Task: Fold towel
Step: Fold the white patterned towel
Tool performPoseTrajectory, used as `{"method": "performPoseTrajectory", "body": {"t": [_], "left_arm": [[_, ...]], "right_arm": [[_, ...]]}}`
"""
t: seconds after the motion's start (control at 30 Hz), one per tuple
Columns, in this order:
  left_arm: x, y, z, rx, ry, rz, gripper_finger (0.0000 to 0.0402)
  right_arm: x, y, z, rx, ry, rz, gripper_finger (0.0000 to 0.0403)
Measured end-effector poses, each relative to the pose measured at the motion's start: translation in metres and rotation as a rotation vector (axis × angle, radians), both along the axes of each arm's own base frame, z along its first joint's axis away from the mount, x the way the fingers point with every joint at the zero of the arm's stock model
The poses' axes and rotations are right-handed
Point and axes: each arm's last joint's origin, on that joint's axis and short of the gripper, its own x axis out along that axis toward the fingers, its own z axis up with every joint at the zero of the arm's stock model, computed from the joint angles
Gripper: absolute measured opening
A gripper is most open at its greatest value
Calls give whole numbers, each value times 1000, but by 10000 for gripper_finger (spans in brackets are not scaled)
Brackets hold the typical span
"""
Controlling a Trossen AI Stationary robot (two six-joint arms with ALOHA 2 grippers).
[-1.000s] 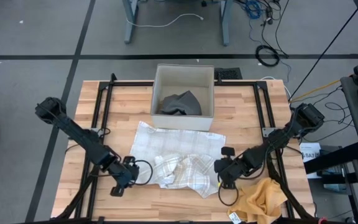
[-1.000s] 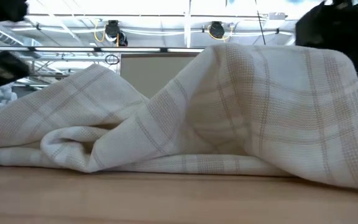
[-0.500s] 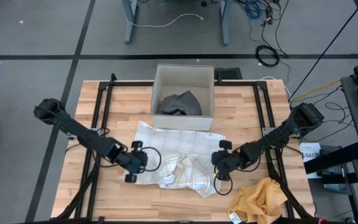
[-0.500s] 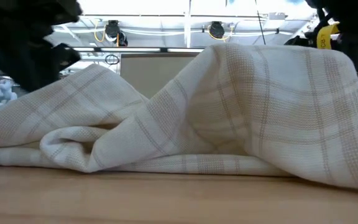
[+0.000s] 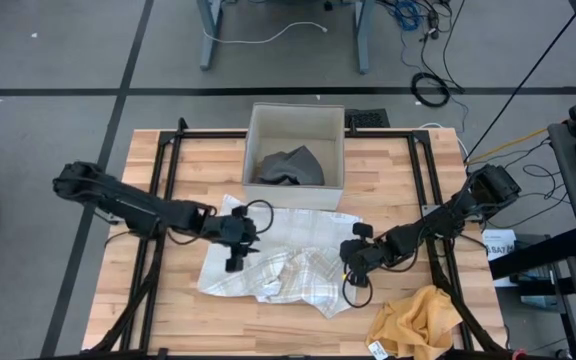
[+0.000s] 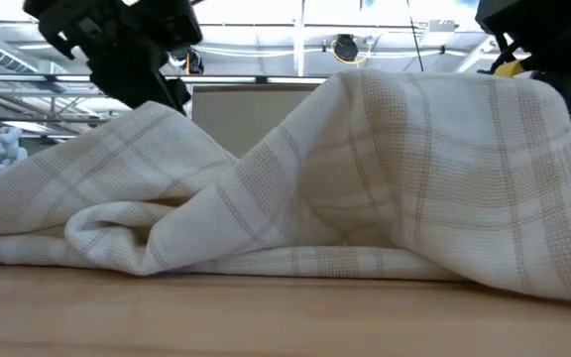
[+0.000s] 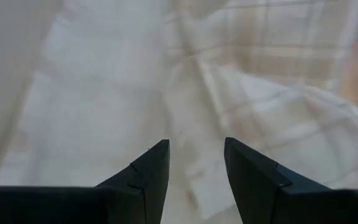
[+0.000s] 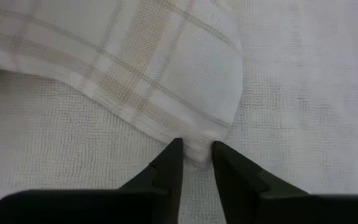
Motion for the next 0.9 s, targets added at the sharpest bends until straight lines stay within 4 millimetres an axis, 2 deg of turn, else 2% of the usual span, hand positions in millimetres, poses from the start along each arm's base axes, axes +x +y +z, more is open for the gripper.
{"method": "performPoseTrajectory", "body": {"t": [0.1,0.23,0.33,0.57,0.7,0.9], "left_arm": [[10,3,-6,-61,-7,-30,161],[19,8,-25,-66,55,-26,161],[19,11,-33,-42,96,-38,161],[29,8,-18,-97,-71,-102,161],[31,8,-17,-176,-86,-166,161],[33,10,-18,-247,-78,-175,161]], "right_arm": [[1,1,-3,-9,2,15,48],[4,2,-7,-31,0,40,10],[5,2,-7,-39,0,52,6],[5,2,-4,-55,16,79,2],[9,4,8,-92,75,106,1],[22,8,44,-221,143,118,0]]}}
